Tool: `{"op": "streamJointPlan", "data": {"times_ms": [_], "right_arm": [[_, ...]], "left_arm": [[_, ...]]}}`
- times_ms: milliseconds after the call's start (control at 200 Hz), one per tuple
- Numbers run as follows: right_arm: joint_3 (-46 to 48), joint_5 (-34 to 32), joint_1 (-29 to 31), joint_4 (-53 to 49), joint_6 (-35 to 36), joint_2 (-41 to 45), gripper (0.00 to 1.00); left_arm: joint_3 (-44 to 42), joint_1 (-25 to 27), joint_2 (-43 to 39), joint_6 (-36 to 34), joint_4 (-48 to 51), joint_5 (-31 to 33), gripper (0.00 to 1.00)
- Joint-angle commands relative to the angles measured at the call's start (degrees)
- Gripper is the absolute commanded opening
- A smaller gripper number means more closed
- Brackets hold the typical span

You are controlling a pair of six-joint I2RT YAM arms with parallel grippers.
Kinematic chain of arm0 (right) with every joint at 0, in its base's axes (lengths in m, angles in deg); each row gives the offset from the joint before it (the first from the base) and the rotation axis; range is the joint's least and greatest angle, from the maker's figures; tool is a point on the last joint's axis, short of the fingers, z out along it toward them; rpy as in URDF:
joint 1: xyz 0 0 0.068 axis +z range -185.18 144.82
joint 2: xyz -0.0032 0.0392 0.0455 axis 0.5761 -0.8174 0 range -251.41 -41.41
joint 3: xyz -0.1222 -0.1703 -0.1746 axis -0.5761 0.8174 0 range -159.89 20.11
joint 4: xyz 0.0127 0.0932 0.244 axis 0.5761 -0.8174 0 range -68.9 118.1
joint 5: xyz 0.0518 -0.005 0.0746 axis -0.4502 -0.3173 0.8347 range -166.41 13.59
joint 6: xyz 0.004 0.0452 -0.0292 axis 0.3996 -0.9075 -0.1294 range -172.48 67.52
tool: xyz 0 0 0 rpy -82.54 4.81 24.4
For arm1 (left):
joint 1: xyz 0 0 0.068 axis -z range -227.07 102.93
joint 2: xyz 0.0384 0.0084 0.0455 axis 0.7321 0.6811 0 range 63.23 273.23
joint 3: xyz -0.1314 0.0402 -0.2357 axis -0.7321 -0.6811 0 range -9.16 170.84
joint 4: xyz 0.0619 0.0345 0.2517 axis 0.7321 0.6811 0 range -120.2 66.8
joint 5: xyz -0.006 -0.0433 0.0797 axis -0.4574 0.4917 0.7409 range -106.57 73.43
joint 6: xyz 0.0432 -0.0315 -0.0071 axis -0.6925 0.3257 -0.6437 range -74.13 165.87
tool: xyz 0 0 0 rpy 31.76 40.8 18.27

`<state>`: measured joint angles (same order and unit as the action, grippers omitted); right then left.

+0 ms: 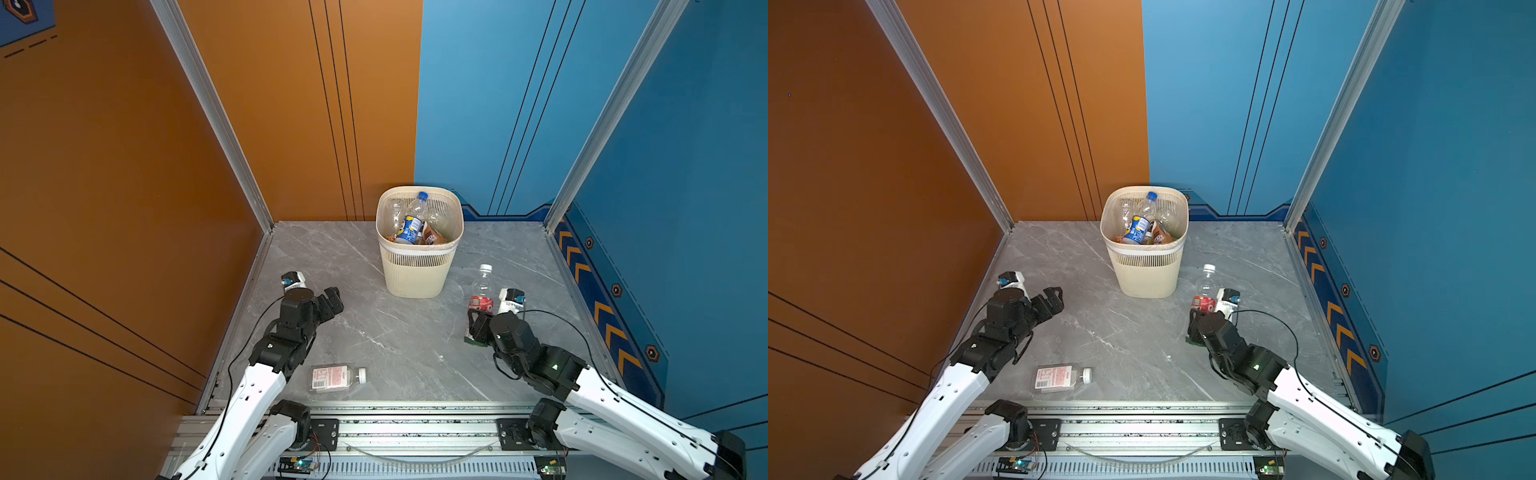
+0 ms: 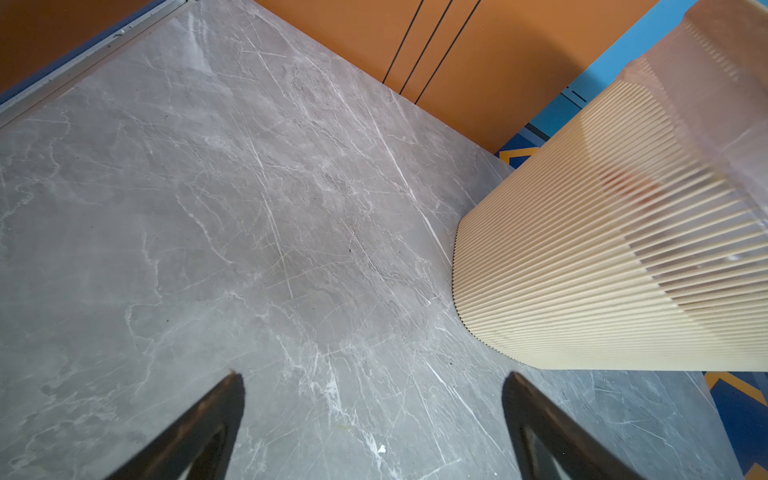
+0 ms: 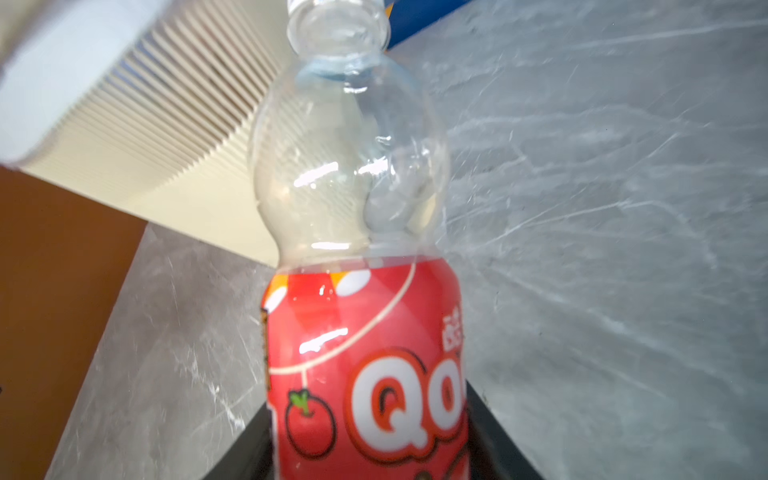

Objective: Put the plastic bottles in the bin
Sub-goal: 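Lift the Qoo bottle with the right gripper over the wastebasket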

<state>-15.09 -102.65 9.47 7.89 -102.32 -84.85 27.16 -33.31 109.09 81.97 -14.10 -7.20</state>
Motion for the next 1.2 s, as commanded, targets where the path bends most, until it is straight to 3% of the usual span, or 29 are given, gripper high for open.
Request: {"op": "streamJointPlan", "data": {"times_ms": [0, 115, 416, 791, 1197], "right_arm": [[-4.42, -3.27, -3.85, -1.08, 5.58, 1.19, 0.54], [-10.78, -1.7, -7.38, -0.72, 10.8, -0.91, 0.54], [-28.11, 2.67, -7.73, 9.62, 21.18, -13.57, 0.54], [-49.41, 9.22, -8.25, 17.79, 24.79, -36.38, 0.55], [-57.87, 11.64, -10.94, 18.8, 24.15, -47.39, 0.54]], "left_arm": [[-0.49, -0.75, 0.03, 0.67, -0.89, -1.22, 0.98], [-0.59, -0.93, 0.08, 0.69, -0.89, -1.37, 0.98], [-0.97, -1.13, -0.17, 1.1, -0.32, -1.81, 0.98], [-1.89, -2.15, -2.92, 1.16, 2.34, -1.92, 0.98], [-2.39, -4.53, -3.7, 1.04, 3.24, -3.38, 0.98]]}}
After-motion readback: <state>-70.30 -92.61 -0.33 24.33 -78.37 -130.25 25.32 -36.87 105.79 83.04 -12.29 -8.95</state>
